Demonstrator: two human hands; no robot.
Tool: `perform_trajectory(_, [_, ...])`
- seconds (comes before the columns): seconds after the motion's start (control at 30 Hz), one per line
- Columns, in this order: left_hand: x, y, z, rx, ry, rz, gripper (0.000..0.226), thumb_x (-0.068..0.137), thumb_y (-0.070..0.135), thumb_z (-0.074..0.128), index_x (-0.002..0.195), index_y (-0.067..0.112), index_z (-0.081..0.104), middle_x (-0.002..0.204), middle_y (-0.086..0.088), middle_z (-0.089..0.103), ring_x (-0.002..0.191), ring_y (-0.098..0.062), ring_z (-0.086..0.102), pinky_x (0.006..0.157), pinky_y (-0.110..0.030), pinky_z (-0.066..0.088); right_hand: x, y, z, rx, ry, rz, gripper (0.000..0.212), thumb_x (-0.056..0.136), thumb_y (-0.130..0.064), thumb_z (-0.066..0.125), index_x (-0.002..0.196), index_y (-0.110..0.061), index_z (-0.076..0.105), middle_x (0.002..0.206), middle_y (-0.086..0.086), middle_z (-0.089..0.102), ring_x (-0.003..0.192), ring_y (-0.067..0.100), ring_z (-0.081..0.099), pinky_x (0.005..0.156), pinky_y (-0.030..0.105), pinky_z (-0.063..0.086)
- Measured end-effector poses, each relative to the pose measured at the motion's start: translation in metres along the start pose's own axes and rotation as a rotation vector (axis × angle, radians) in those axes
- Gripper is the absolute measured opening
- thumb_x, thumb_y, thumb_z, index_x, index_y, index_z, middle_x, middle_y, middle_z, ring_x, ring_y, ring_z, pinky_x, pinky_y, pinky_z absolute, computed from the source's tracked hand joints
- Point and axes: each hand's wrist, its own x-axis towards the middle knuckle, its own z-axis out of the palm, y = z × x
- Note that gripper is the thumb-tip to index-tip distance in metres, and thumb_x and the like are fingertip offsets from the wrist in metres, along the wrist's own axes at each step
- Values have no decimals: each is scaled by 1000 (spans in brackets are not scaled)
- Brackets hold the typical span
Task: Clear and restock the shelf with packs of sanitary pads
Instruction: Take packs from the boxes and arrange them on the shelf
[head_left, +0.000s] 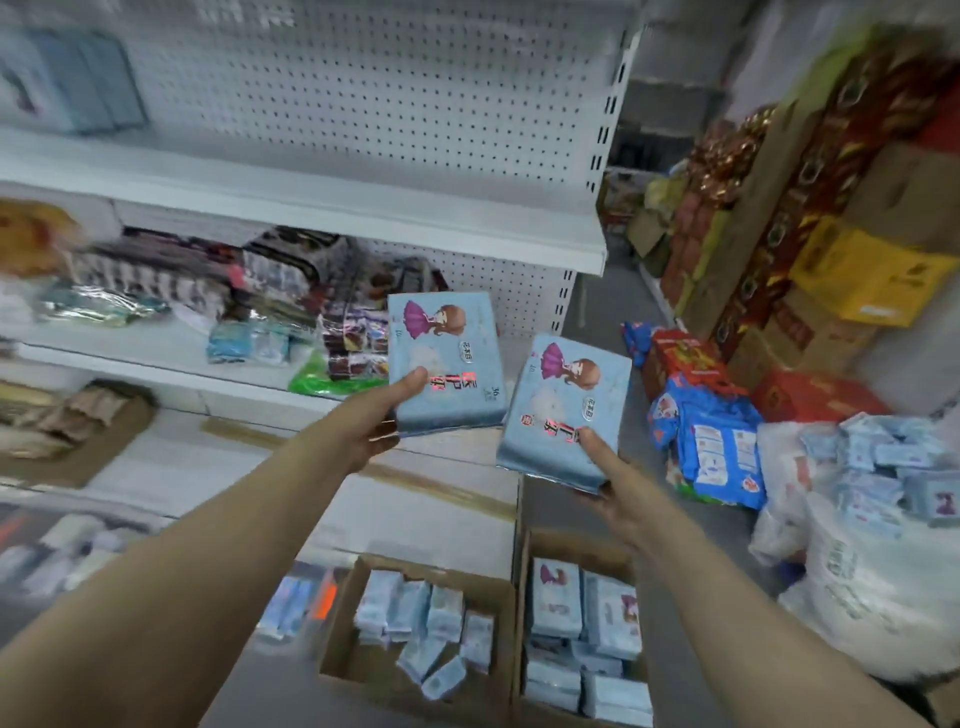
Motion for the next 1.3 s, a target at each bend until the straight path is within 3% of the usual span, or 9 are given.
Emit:
perform_trajectory(0.13, [-17,48,-66,-30,42,134,35,84,50,71,103,22,67,99,3,73,96,-15,64,83,-27,49,2,-37,84,-36,-66,-102,73,60,-41,88,122,-8,66,112,10,75,105,27,71,80,37,58])
perform_trajectory(0.27, [-29,91,-147,-90,80,227,38,82,49,73,105,20,69,96,3,76,92,-16,66,78,-26,49,0,-62,181,-47,-148,-172,58,74,-36,82,123,-11,65,111,6,76,109,24,70,87,36,58])
perform_trajectory(0.53, [-48,156,-332,-59,175,329,39,81,51,72,106,21,67,105,-2,74,97,-19,64,90,-34,46,-5,-76,380,-140,-240,-248,60,68,-42,84,116,-11,66,102,3,78,103,23,71,102,42,52])
perform_trajectory(0.6, [-49,167,-369,-52,202,344,35,84,48,71,104,21,67,100,-1,74,96,-21,64,97,-37,46,-3,-76,423,-144,-261,-264,56,73,-40,84,116,-9,66,99,3,79,99,21,72,95,38,56])
perform_trajectory(0.77, [-54,188,-450,-58,252,378,42,74,51,73,99,18,68,93,-2,73,89,-21,63,82,-34,47,9,-83,523,-178,-295,-306,49,78,-40,82,114,-10,69,98,3,79,90,18,74,81,33,59])
perform_trajectory(1.0, [-44,201,-548,-101,297,424,59,62,62,82,100,20,69,95,-2,73,90,-21,63,82,-34,48,45,-98,638,-243,-341,-346,56,75,-49,84,114,-11,71,101,3,78,95,19,74,80,31,60])
perform_trajectory(1.07, [-32,207,-575,-81,318,430,90,34,74,86,103,20,70,97,-1,75,91,-20,64,78,-33,47,60,-102,668,-275,-364,-342,58,73,-53,84,112,-12,73,101,2,78,102,18,73,91,34,57])
perform_trajectory(1.17, [-8,224,-608,-116,306,466,74,54,62,85,109,16,68,106,-7,74,93,-21,65,76,-32,49,88,-107,709,-308,-359,-346,62,69,-57,85,110,-12,75,102,3,78,111,23,70,109,43,48])
perform_trajectory(1.3, [32,256,-639,-156,281,479,66,56,57,80,105,14,69,106,-10,74,92,-23,65,79,-35,52,125,-114,759,-307,-335,-292,55,73,-51,85,107,-9,73,92,3,79,89,19,74,83,31,58])
